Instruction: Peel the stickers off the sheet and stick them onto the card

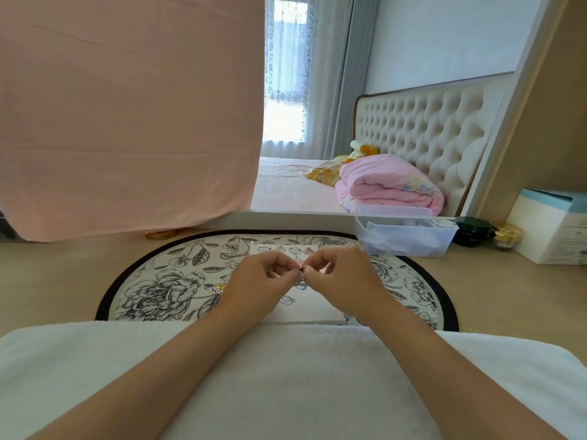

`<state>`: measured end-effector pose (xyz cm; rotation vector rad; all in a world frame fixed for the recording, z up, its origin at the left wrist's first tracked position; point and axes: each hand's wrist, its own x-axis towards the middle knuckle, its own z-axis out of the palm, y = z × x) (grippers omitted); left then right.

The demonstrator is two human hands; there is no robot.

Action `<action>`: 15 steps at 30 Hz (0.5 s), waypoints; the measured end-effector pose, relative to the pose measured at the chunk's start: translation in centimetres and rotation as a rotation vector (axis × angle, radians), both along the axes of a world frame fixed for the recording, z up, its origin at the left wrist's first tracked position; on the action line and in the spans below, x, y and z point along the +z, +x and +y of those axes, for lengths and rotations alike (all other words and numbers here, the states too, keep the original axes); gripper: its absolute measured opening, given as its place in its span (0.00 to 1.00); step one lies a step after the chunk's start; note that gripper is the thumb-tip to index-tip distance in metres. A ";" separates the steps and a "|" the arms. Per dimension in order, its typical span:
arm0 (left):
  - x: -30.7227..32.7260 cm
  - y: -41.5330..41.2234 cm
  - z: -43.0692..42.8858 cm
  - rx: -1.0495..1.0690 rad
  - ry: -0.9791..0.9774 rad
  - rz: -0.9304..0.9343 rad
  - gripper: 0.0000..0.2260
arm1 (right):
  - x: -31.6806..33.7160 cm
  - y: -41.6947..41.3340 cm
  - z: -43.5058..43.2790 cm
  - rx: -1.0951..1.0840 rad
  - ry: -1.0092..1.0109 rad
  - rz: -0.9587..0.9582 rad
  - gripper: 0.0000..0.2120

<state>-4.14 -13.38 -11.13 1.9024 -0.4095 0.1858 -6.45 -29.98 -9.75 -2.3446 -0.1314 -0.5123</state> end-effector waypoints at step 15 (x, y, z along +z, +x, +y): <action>-1.2 -0.6 0.9 0.061 0.051 -0.087 0.05 | -1.4 -0.5 1.1 -0.062 -0.240 -0.365 0.07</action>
